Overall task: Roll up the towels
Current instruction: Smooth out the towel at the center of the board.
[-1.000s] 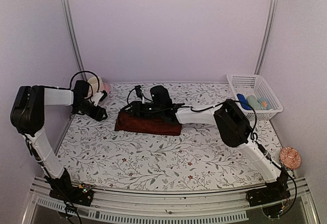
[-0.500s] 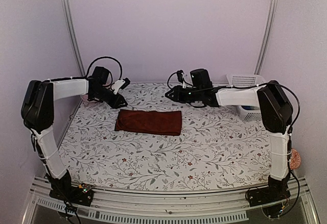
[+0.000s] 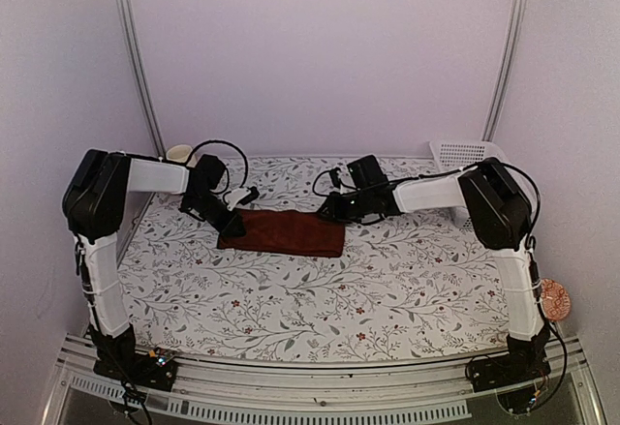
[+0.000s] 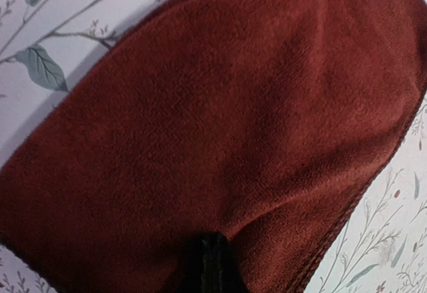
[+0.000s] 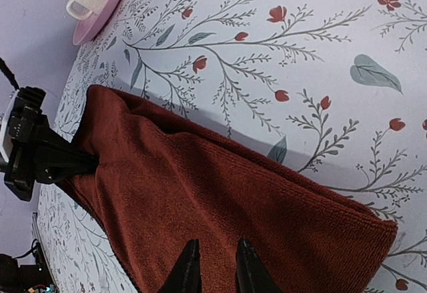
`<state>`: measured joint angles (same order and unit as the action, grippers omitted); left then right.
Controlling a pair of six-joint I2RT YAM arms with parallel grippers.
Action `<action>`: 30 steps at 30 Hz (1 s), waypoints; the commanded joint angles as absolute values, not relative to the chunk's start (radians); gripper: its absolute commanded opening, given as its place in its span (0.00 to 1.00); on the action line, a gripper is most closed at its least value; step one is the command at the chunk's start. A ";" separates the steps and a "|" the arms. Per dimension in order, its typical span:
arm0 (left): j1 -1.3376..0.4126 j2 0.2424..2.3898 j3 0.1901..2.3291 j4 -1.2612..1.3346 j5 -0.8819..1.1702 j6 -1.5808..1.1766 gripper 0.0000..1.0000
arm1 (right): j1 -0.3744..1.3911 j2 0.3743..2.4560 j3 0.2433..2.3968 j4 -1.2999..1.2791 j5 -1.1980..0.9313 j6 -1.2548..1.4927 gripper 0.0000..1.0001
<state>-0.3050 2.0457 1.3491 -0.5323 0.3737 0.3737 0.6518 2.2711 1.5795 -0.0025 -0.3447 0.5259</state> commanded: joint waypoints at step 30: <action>-0.235 1.762 1.005 -0.334 0.270 0.413 0.33 | 0.601 2.335 1.616 -0.109 -0.199 0.574 0.16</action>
<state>-0.2653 1.7775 1.0233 -0.3992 0.3061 0.4152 0.6197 2.3157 1.5978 -0.0547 -0.2287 0.5720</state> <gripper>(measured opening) 0.332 0.156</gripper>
